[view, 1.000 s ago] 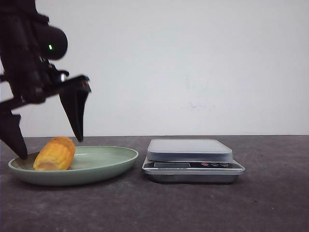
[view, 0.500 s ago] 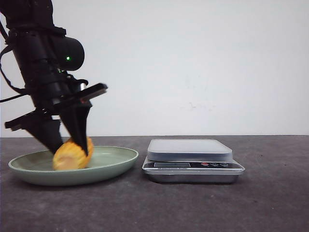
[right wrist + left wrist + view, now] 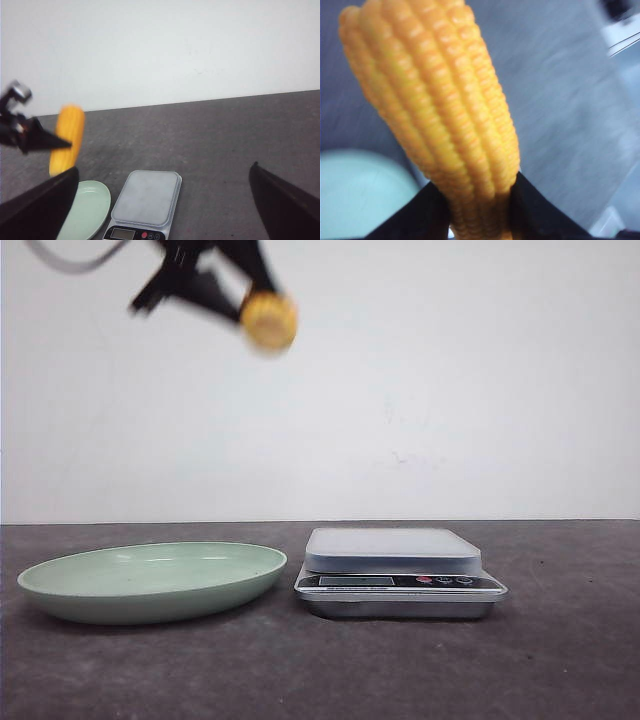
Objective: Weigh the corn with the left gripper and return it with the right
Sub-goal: 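Lift the corn cob off the green plate and carry it toward the scale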
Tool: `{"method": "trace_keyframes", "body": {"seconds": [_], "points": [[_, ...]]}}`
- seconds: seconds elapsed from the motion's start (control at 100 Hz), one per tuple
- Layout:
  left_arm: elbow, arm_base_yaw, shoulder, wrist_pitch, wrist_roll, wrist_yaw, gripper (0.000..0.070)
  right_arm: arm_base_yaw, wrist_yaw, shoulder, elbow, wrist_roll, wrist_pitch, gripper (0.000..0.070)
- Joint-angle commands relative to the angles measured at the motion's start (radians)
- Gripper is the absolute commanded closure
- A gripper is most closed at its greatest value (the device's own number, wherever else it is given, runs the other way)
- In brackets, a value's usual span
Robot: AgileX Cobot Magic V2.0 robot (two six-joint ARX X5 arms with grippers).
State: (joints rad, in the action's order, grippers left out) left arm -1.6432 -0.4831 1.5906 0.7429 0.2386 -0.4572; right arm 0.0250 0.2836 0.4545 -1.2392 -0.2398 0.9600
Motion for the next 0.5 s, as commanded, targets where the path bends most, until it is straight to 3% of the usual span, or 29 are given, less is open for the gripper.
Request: {"method": "trace_keyframes", "body": {"seconds": [0.0, 0.25, 0.35, 0.49], "points": [[-0.062, -0.020, 0.003, -0.036, 0.027, -0.008, 0.0688, -0.002, -0.003, 0.008, -0.010, -0.007, -0.010, 0.0000], [-0.138, -0.085, 0.007, -0.146, 0.089, 0.010, 0.0689, -0.002, -0.003, 0.008, -0.010, -0.008, -0.010, 0.0000], [-0.138, -0.103, 0.035, -0.145, 0.087, 0.072, 0.0689, -0.002, 0.002, 0.008, -0.010, -0.007, -0.008, 0.0000], [-0.138, -0.109, 0.113, -0.122, 0.098, 0.059, 0.0689, -0.002, 0.003, 0.008, -0.010, -0.007, -0.006, 0.0000]]}}
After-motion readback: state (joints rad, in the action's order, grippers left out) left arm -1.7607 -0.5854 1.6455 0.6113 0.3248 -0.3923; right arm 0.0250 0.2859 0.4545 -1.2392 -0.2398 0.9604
